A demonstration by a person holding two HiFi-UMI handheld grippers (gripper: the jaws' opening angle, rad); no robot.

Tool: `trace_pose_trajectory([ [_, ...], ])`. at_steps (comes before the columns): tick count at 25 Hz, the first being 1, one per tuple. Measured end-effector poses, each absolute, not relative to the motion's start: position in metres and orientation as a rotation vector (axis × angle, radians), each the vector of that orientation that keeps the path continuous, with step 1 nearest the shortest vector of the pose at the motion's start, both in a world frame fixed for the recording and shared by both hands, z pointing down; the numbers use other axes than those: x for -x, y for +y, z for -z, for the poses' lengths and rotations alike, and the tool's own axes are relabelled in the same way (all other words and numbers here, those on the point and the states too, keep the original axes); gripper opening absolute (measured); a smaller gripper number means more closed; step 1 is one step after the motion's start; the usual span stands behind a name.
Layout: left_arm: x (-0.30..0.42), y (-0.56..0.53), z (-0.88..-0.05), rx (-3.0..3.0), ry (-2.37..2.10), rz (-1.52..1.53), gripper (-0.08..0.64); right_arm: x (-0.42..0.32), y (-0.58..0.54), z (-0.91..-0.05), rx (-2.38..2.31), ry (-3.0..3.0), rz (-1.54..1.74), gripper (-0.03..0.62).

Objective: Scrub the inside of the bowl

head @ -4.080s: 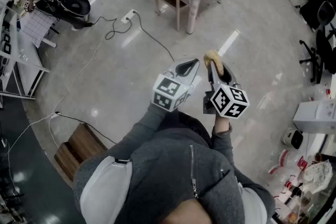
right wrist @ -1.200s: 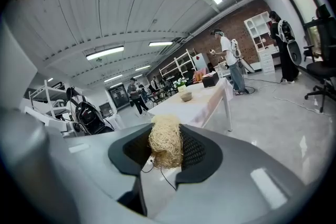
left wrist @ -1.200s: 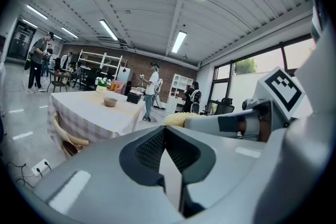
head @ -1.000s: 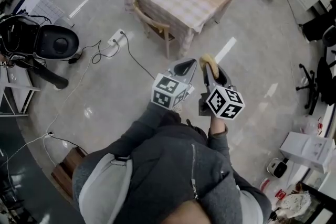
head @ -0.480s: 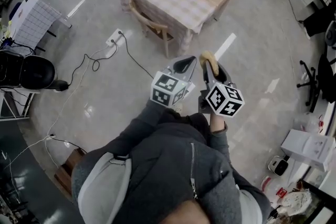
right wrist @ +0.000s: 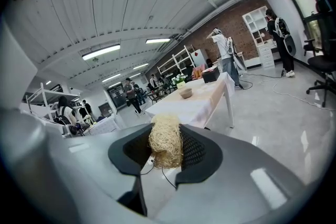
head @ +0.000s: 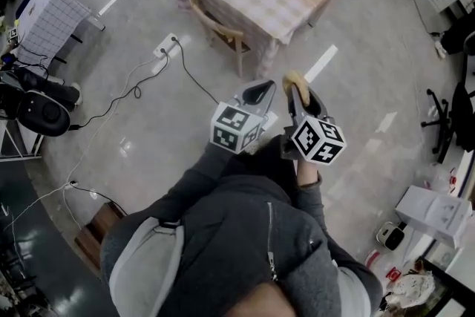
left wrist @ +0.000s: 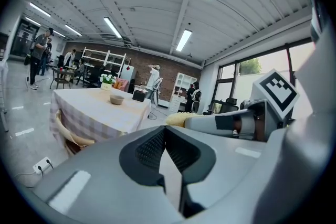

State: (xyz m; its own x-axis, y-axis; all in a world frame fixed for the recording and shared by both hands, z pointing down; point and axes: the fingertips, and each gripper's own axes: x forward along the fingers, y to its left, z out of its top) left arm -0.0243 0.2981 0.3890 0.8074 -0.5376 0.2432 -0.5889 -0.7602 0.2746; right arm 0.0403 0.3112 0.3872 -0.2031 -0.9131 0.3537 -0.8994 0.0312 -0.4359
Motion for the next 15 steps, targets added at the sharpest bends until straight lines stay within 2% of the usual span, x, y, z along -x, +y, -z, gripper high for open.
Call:
trace_pose_trajectory([
  [15,0.023,0.289,-0.382,-2.661,-0.877,-0.199,0.009,-0.045,0.299,-0.380,1.968,2.257,0.893,0.123],
])
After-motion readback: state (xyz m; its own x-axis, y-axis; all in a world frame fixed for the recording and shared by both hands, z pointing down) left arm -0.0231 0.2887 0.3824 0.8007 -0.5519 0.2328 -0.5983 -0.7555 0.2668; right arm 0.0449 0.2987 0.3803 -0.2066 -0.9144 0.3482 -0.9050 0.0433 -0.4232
